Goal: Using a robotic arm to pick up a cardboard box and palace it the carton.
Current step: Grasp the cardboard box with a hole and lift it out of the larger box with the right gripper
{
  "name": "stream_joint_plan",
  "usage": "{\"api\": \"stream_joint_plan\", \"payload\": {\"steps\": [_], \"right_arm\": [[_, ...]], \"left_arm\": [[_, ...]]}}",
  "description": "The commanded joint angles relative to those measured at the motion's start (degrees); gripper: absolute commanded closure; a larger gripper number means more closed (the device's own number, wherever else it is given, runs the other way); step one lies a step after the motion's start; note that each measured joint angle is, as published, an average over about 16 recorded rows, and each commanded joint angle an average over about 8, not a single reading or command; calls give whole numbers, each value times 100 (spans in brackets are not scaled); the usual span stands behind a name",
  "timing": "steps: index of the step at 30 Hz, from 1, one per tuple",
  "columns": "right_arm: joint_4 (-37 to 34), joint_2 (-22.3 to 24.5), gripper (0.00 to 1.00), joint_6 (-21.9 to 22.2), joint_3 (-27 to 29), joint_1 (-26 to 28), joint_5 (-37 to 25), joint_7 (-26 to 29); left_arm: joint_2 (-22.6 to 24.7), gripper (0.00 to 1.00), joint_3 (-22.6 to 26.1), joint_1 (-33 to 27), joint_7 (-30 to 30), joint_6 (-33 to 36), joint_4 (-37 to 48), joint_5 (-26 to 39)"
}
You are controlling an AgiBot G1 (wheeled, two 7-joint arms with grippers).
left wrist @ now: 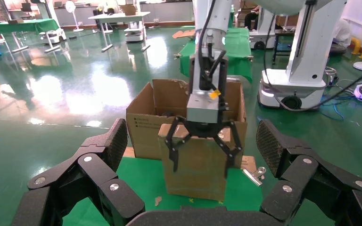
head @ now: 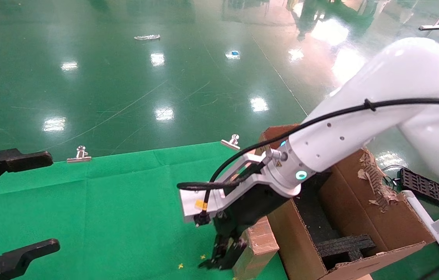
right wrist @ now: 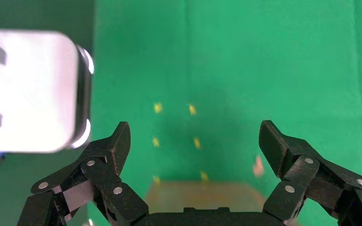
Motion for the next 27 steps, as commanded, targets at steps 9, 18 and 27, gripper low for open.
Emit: {"api": "stream_joint_plan", "payload": {"steps": [9, 18, 27], "right_arm": [[8, -9, 0, -37, -1181, 1318, -167, 510], [10, -90, 0, -26, -2434, 2279, -109, 839], [10, -370, 0, 44, -3499, 2708, 77, 1123]], "left_arm": [[-2, 0, 4, -1, 2, -2, 0, -3], [-3, 0, 8, -2, 4, -3, 0, -5], [-5, 0, 12, -2, 6, -5, 0, -8]]}}
